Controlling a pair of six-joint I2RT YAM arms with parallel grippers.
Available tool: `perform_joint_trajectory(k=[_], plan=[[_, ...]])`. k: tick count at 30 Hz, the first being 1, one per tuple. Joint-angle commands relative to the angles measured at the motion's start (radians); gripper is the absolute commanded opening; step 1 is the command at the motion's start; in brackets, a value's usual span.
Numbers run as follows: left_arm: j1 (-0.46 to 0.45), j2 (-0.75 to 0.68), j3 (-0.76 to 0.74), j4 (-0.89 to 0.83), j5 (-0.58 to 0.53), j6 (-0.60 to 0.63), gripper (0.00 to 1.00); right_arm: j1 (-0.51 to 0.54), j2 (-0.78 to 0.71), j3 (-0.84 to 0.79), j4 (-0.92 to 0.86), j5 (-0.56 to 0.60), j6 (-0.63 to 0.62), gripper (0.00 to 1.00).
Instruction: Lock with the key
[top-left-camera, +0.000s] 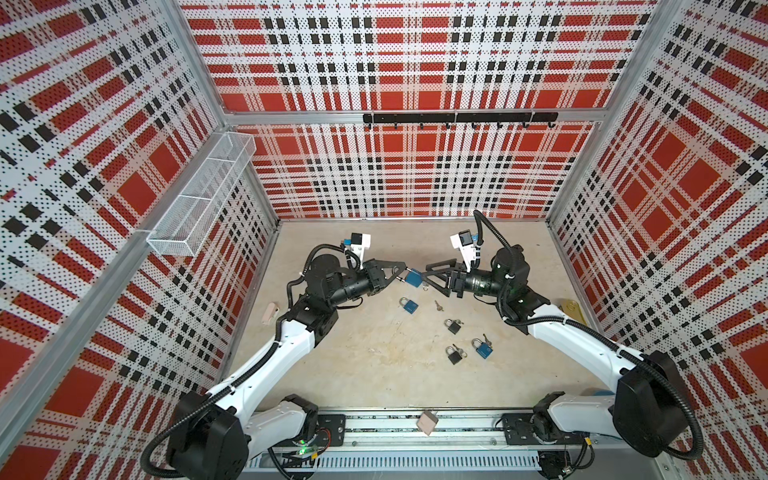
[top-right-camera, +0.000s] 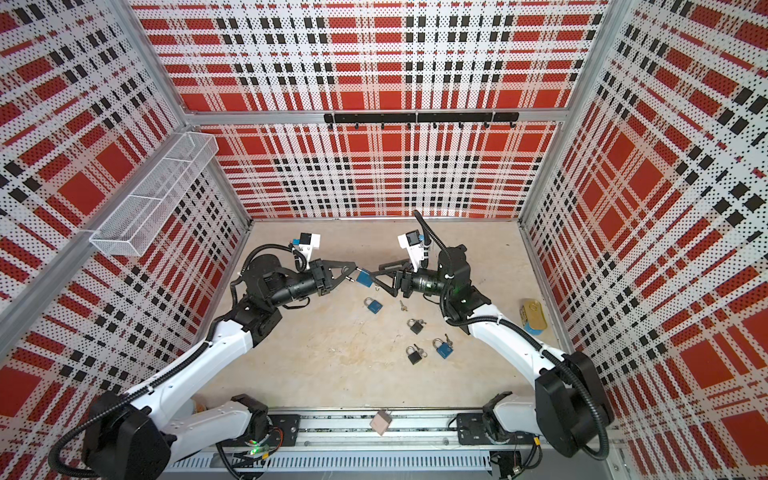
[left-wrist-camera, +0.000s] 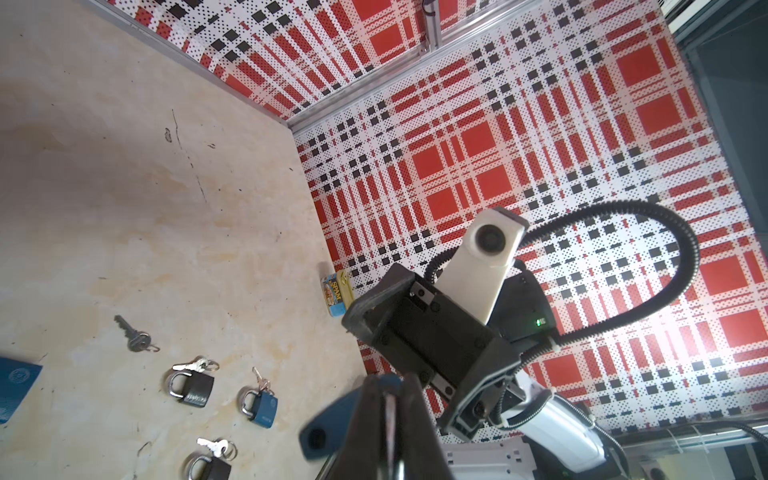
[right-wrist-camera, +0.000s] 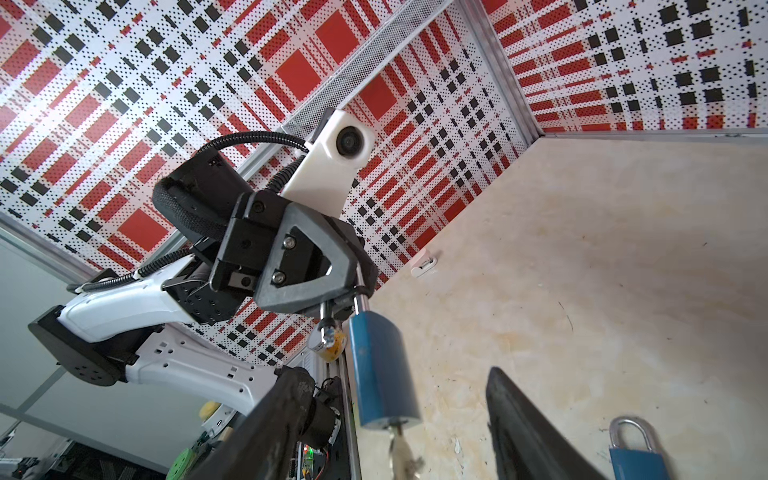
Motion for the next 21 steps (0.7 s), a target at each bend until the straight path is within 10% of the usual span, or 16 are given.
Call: perform_joint_trajectory(k=[1,16,21], plan=[[-0.022,-0.010,0.048,0.080,-0.031,-0.057,0.00,0.025,0.009,0.031,0.053,-0.022,-0.029,0.69],[-0.040,0.002,0.057,0.126,-0.063,-0.098,0.00,0.055,0.035,0.064,-0.006,-0.022,-0.070,0.44],[-0.043,0.007,0.057,0.129,-0.062,-0.099,0.00,0.056,0.031,0.064,-0.011,-0.003,-0.073,0.20]])
